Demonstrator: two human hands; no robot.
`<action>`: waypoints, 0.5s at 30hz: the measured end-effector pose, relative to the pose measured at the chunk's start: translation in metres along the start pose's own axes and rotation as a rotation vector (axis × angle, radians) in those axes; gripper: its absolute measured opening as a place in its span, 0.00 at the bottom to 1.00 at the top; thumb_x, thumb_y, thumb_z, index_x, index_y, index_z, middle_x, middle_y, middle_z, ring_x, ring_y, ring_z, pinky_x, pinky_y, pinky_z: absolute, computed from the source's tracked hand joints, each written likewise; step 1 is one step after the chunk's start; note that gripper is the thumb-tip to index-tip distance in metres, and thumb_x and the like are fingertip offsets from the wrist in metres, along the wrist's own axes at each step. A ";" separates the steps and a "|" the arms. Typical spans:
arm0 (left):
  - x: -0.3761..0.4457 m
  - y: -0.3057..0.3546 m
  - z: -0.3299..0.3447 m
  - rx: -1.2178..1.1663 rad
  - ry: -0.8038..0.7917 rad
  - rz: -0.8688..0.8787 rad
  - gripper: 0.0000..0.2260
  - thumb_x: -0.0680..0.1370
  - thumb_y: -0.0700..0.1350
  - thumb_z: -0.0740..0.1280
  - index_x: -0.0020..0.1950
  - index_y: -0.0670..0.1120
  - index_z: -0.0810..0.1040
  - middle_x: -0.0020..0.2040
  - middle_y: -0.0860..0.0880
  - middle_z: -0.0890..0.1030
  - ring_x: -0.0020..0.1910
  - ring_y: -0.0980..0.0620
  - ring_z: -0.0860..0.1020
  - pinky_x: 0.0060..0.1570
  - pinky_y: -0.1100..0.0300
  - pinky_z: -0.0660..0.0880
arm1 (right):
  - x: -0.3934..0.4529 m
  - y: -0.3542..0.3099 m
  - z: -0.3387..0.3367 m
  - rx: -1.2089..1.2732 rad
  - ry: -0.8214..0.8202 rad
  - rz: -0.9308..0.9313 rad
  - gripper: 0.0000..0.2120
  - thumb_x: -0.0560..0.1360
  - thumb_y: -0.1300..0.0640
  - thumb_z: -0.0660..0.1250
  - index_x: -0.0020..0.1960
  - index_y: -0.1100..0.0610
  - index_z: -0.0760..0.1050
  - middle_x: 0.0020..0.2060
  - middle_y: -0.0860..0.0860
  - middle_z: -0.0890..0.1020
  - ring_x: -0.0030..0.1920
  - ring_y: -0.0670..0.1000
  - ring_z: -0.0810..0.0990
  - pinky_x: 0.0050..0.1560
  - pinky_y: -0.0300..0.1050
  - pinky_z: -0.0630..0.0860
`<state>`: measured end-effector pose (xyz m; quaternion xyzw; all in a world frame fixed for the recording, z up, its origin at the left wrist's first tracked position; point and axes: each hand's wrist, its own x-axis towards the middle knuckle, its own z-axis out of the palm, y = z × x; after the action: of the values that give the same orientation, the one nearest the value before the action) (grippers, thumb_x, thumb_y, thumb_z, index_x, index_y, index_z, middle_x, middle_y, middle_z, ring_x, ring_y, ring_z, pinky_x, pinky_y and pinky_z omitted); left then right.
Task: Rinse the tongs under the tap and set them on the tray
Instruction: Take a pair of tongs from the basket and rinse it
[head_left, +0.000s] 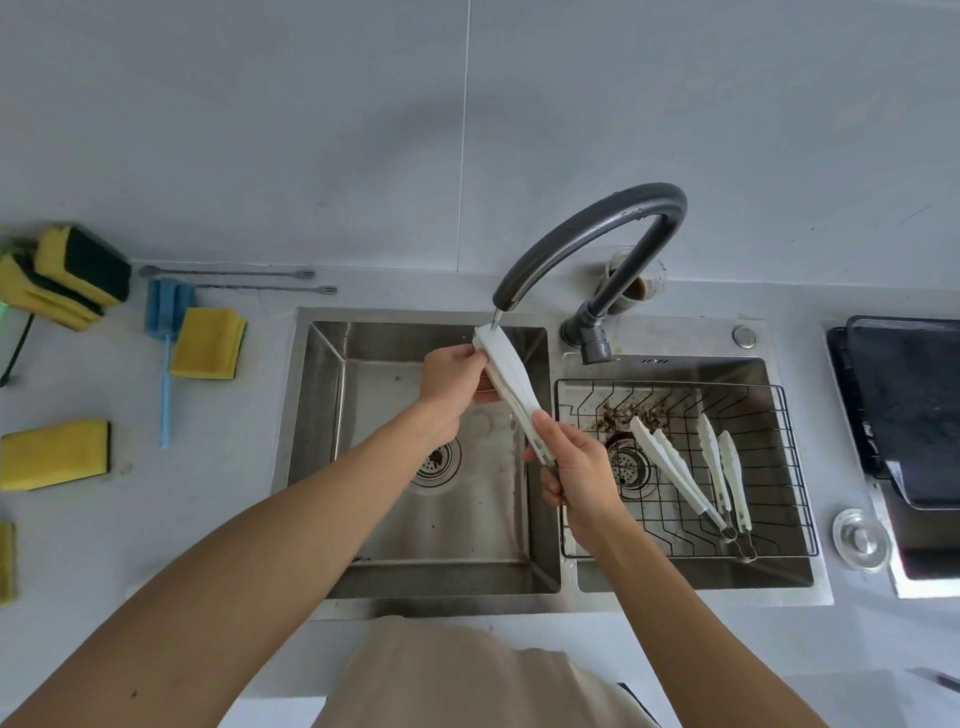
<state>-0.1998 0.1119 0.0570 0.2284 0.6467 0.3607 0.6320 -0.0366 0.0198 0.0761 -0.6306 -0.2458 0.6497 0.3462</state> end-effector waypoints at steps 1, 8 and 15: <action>0.000 -0.002 0.002 -0.010 -0.009 -0.009 0.11 0.84 0.42 0.65 0.55 0.38 0.85 0.51 0.38 0.88 0.48 0.42 0.88 0.45 0.49 0.86 | -0.001 0.001 -0.004 -0.005 0.015 0.002 0.18 0.81 0.46 0.70 0.53 0.62 0.83 0.38 0.55 0.81 0.25 0.47 0.63 0.25 0.41 0.58; -0.002 0.001 0.005 -0.175 -0.069 -0.106 0.24 0.84 0.58 0.62 0.61 0.37 0.80 0.54 0.37 0.86 0.51 0.39 0.86 0.48 0.45 0.85 | -0.007 0.003 -0.011 -0.084 0.109 -0.024 0.16 0.80 0.46 0.72 0.51 0.60 0.83 0.36 0.52 0.81 0.25 0.46 0.66 0.25 0.41 0.62; -0.002 0.011 -0.010 -0.240 -0.093 -0.100 0.14 0.84 0.47 0.65 0.63 0.38 0.79 0.53 0.39 0.84 0.51 0.41 0.86 0.54 0.46 0.84 | -0.001 -0.002 -0.002 -0.893 0.395 -0.594 0.12 0.78 0.44 0.73 0.51 0.52 0.80 0.35 0.45 0.81 0.31 0.50 0.78 0.29 0.47 0.74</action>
<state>-0.2109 0.1153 0.0657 0.1351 0.5796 0.3923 0.7013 -0.0347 0.0201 0.0781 -0.7291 -0.5937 0.2272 0.2535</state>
